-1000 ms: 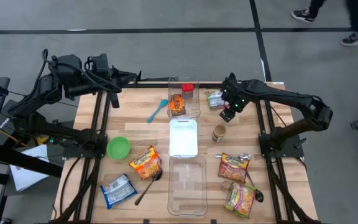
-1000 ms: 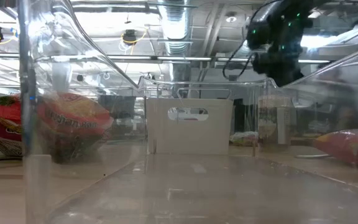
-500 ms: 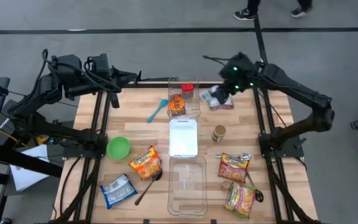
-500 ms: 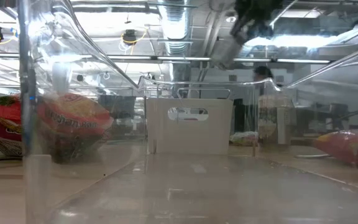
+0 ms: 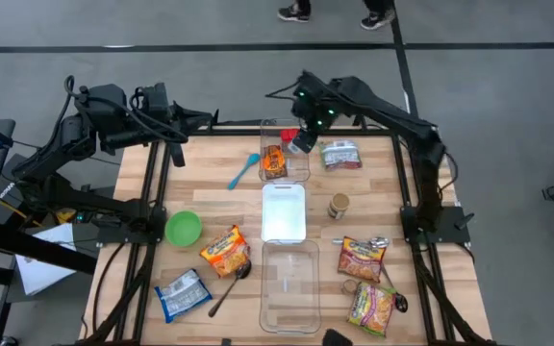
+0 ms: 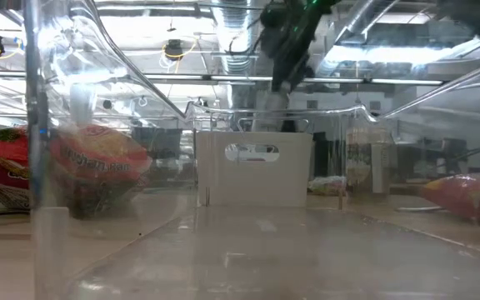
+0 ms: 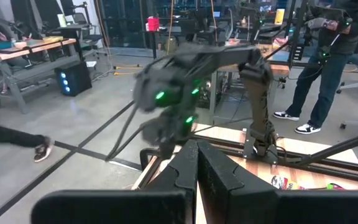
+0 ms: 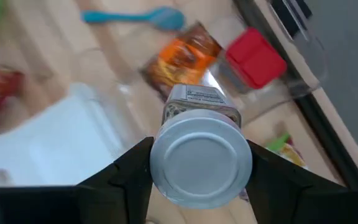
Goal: Pick & Place Food Item
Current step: Put the white seasoning bottle into the top transparent bin, then put the top green noodle pack into the bottom transparent bin
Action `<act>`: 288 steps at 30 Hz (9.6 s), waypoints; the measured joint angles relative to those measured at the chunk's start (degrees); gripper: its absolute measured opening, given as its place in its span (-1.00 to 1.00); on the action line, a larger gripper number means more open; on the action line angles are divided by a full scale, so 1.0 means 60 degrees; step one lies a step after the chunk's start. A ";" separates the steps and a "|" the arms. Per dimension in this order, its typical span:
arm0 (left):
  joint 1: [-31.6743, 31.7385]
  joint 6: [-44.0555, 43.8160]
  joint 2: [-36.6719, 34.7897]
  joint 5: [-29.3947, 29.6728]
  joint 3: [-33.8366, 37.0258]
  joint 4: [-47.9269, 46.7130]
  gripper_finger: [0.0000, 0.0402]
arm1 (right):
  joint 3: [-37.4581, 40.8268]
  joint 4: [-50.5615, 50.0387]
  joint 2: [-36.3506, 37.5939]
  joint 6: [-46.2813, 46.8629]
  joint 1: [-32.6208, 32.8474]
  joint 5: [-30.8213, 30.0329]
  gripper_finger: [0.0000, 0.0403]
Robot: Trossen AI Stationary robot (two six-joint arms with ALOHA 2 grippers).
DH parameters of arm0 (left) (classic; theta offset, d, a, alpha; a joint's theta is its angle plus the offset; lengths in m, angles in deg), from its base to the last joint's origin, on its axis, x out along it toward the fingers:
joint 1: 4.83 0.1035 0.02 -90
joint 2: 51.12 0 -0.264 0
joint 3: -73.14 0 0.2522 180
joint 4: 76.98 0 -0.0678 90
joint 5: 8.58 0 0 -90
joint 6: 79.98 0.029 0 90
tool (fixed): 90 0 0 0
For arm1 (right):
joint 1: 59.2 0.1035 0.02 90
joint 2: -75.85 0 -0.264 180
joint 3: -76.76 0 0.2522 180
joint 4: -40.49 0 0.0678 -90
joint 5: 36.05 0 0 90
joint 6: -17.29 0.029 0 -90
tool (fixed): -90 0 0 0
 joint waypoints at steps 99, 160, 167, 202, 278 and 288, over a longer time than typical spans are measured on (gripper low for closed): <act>-0.0003 -0.0029 0.0000 0.0001 0.0000 -0.0007 -0.99 | 0.0142 0.0853 -0.0274 0.0964 -0.0439 -0.2210 0.40; 0.0000 -0.0182 0.0004 0.0197 0.0000 -0.0349 -0.99 | 0.7850 0.1787 1.0180 0.5045 0.0392 -0.3257 0.40; 0.0000 -0.0032 0.0076 0.0245 0.0000 0.0008 -0.99 | 0.7861 0.2097 0.8606 0.4562 -0.0654 -0.3443 0.40; -0.0109 -0.0004 0.0386 0.0215 0.0004 0.0062 -0.99 | 1.2093 0.5619 0.5633 0.4454 -0.3013 -0.0294 0.40; -0.0108 -0.0255 0.1145 0.0239 -0.0004 0.0516 -0.99 | 1.0955 0.5572 1.4080 0.7773 0.0619 0.3786 -1.00; -0.0109 -0.0332 0.1151 0.0210 -0.0004 0.0506 -0.99 | 0.9903 0.5511 1.1404 0.8610 0.3801 0.2800 -1.00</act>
